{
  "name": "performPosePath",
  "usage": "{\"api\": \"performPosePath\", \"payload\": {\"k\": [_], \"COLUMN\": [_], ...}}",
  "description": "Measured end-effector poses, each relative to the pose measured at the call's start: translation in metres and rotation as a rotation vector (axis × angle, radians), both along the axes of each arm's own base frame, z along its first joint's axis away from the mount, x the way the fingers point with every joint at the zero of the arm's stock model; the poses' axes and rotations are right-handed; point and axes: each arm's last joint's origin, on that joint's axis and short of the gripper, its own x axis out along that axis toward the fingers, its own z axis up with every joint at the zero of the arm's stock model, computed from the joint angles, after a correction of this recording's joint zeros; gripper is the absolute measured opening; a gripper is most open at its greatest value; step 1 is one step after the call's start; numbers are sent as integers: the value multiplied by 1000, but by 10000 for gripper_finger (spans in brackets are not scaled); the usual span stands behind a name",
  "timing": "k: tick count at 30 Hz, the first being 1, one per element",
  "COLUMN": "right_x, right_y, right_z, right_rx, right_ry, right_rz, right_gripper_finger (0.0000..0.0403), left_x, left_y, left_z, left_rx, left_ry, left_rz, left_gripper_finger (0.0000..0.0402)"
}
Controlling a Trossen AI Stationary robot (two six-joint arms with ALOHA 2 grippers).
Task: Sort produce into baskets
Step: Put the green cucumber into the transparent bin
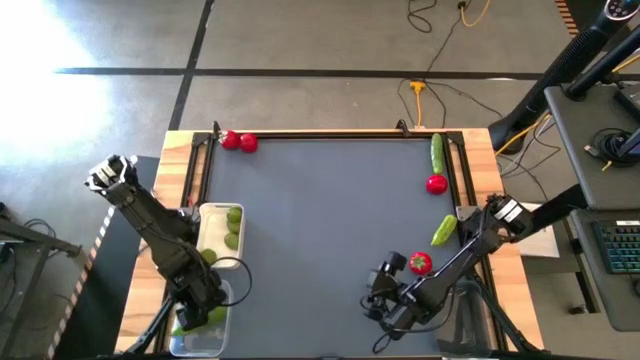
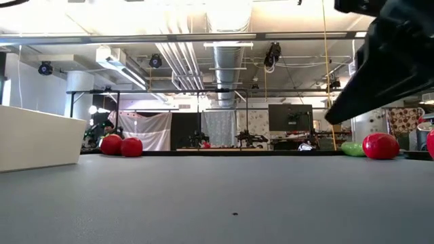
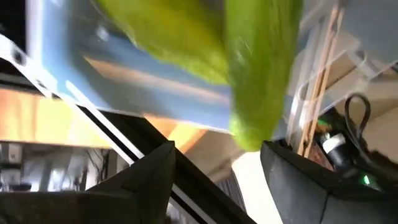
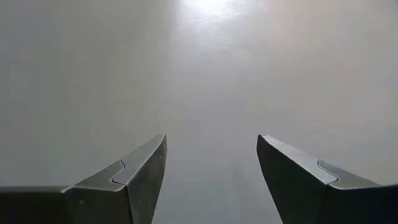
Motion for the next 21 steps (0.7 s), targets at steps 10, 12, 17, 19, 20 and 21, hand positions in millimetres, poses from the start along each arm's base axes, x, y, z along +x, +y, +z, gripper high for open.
{"api": "performPosePath", "payload": {"k": [10,12,17,19,20,21], "right_x": [9,4,-10,-14,-16,-18], "right_y": [-38,-52,-88,-101,-108,-114], "right_z": [34,44,62,66,66,66], "right_rx": [-51,-64,-79,-77,-75,-62], "right_ry": [24,50,103,168,221,292], "right_rz": [-162,-230,-412,-448,-450,-449], "right_gripper_finger": [228,225,221,221,221,221], "left_x": [15,19,26,31,34,37], "left_y": [8,5,-13,-20,-23,-27], "left_z": [47,58,73,70,68,64], "left_rx": [501,619,887,974,1010,1036], "left_ry": [-652,-870,-1340,-1423,-1444,-1457], "left_rz": [97,126,189,181,173,165], "left_gripper_finger": [210,210,210,210,210,210]}}
